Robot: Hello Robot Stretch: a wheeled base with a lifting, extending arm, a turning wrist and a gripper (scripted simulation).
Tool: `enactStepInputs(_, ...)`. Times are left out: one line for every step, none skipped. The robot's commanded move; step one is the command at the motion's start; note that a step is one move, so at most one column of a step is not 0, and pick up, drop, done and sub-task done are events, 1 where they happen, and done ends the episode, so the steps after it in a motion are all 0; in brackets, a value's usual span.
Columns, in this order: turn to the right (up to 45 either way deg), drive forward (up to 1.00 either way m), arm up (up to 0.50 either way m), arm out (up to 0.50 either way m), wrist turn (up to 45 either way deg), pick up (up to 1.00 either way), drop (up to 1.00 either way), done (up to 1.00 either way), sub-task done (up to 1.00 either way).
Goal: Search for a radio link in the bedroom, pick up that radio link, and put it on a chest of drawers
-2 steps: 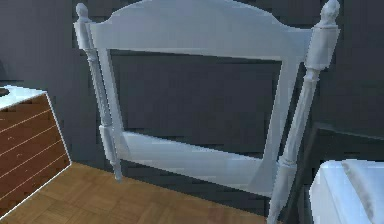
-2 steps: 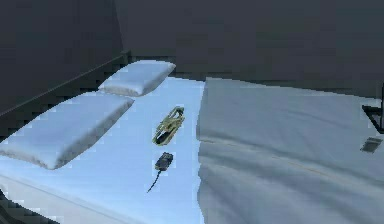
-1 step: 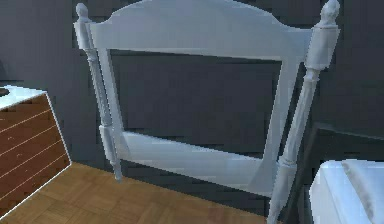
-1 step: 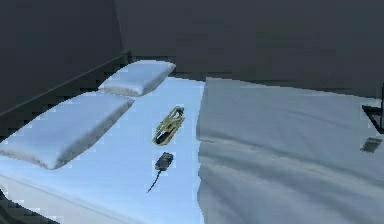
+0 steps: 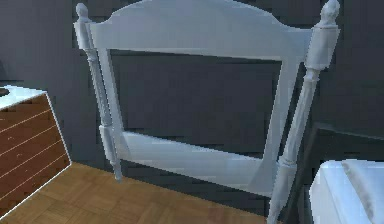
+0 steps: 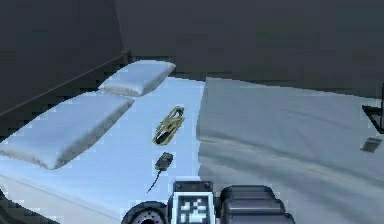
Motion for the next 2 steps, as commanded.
enactStepInputs(0.0,0.00,0.00,0.24,0.0,0.00,0.00,0.00,0.00)
enactStepInputs(0.0,0.00,0.00,0.00,45.0,0.00,0.00,0.00,0.00)
